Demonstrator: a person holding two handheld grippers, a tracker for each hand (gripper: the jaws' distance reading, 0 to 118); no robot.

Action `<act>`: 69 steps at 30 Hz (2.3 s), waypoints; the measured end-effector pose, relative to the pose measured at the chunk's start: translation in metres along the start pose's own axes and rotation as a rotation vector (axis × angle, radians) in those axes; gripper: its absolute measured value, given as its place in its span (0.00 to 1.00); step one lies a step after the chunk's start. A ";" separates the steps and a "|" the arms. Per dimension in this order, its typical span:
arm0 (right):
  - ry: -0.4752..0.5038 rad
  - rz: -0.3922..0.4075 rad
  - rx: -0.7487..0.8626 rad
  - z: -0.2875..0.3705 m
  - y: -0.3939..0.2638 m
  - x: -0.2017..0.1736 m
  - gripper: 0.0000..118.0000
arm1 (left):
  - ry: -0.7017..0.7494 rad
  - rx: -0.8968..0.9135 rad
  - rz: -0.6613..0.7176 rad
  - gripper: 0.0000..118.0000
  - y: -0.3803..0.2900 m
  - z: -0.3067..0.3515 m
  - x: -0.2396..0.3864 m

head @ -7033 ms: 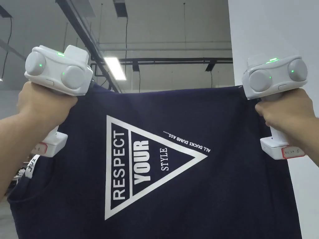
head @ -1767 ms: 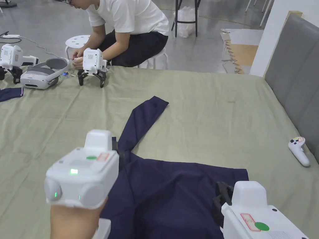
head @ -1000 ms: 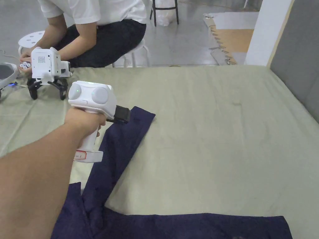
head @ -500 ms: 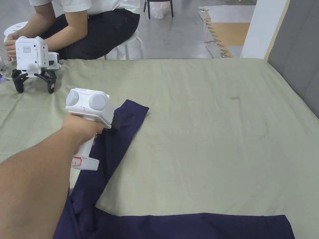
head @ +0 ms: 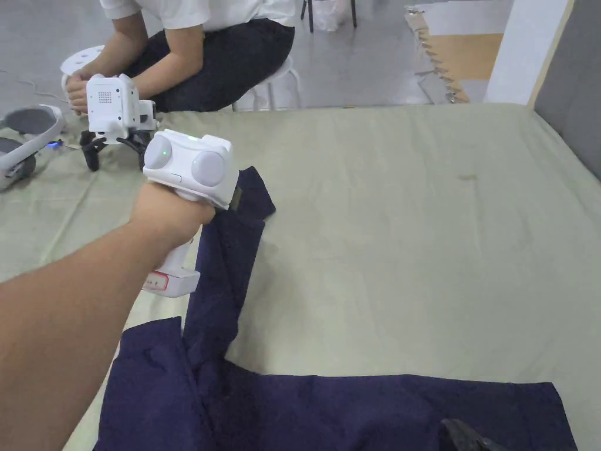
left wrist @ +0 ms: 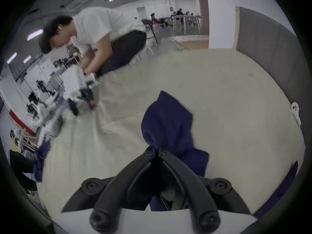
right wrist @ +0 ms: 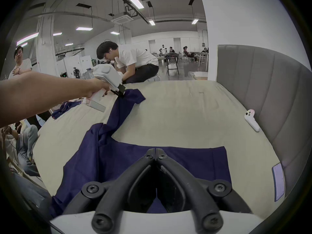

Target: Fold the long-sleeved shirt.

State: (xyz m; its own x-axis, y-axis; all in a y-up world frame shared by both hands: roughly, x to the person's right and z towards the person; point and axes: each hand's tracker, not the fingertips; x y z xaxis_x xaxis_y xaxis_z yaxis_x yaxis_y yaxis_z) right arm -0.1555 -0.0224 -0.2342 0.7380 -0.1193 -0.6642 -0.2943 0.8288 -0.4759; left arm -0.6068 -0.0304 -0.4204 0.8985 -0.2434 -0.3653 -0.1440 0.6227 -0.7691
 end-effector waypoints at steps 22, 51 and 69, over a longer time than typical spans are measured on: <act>0.151 0.038 0.082 0.117 -0.010 -0.028 0.00 | 0.123 0.163 0.322 0.03 -0.244 0.257 0.040; 0.069 0.147 0.188 0.152 0.002 -0.026 0.00 | 0.153 0.295 0.379 0.93 -0.347 0.375 0.071; -0.005 0.090 0.176 0.157 -0.040 -0.019 0.00 | 0.015 0.396 0.299 0.02 -0.349 0.397 0.130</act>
State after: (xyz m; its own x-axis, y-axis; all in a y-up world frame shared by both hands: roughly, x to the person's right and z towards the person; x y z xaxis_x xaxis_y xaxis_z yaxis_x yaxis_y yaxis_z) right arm -0.0625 0.0324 -0.1123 0.7169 -0.0379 -0.6961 -0.2486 0.9190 -0.3060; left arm -0.2749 0.0155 0.0085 0.8353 -0.0205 -0.5494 -0.2231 0.9007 -0.3728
